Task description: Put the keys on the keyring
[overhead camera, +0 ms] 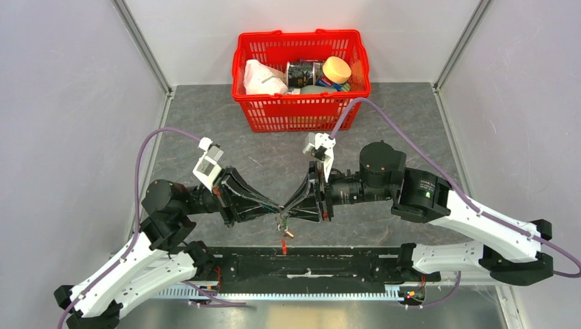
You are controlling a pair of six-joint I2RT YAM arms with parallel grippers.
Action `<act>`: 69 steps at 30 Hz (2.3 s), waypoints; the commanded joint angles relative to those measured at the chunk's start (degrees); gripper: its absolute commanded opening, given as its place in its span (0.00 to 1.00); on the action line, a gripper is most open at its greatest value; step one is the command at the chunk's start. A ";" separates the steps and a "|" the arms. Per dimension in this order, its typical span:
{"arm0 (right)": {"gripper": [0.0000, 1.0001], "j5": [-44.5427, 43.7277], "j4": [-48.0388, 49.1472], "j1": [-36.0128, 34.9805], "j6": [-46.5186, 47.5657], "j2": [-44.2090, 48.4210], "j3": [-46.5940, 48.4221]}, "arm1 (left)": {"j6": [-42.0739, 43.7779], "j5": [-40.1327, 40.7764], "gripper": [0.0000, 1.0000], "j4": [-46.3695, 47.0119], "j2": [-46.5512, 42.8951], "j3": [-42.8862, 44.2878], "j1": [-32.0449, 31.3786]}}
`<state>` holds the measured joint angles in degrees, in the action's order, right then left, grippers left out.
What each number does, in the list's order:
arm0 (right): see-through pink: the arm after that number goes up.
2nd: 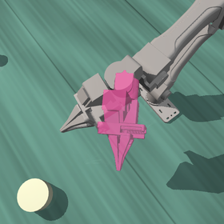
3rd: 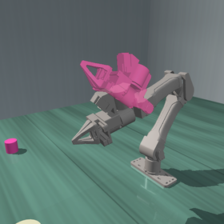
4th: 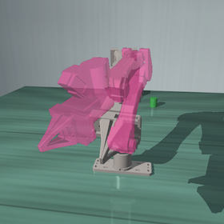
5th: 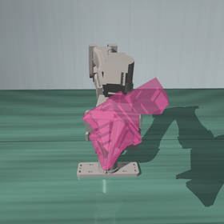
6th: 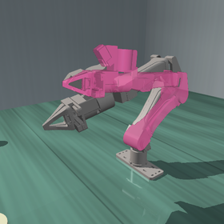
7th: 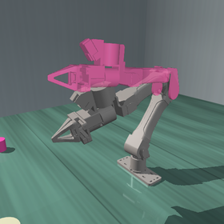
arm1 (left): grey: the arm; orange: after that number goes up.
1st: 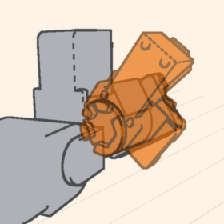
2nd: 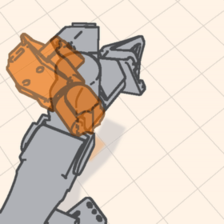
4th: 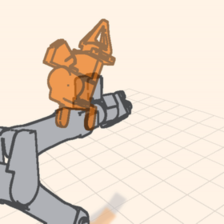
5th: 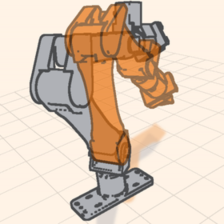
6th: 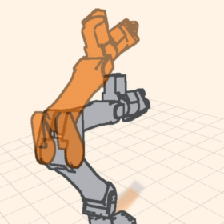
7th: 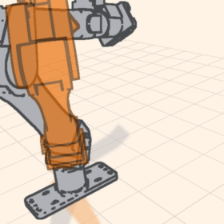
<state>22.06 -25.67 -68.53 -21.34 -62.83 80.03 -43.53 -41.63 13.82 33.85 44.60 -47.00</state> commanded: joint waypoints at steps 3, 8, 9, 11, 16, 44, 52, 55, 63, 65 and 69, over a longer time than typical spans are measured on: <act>0.07 0.73 3.37 -0.34 -0.21 0.32 0.04 | -0.92 1.64 0.02 3.28 -0.81 -0.04 -0.11; 0.00 1.97 3.43 -0.36 1.80 1.31 0.13 | -1.67 0.58 0.02 3.24 -0.22 -0.34 -0.10; 0.00 2.69 3.43 -0.36 1.98 1.59 0.21 | -2.21 0.18 0.02 3.14 0.04 -0.47 -0.11; 0.00 4.26 2.61 -0.36 2.54 1.52 0.82 | -2.66 -1.33 0.11 1.78 0.81 -0.13 -0.06; 0.00 7.41 -6.71 -0.25 4.42 -0.61 4.48 | -0.63 -4.90 0.38 -6.14 1.69 3.64 -0.11; 0.00 8.93 -13.11 0.41 7.23 -4.70 5.37 | 5.90 -14.02 0.48 -22.29 6.61 9.12 -0.11; 0.00 8.79 -12.36 0.85 6.44 -6.14 6.16 | 6.85 -15.32 0.42 -23.39 6.56 9.10 -0.11; 0.00 8.96 -12.47 0.86 6.37 -6.58 6.75 | 7.35 -15.50 0.41 -24.25 6.50 9.10 -0.10; 0.00 9.05 -12.56 1.25 6.32 -7.48 7.29 | 8.43 -16.03 0.31 -25.55 6.39 9.44 -0.11; 0.00 9.14 -12.56 1.27 6.38 -7.60 7.33 | 8.59 -16.12 0.26 -25.69 6.52 9.54 -0.11; 0.00 9.14 -12.56 1.38 6.19 -7.41 7.35 | 9.05 -16.21 0.13 -26.12 6.59 9.54 -0.10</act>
<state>31.94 -41.47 -67.88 -15.03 -70.35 84.60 -36.32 -54.52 -11.46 40.73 51.83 -46.96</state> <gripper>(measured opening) 0.007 0.173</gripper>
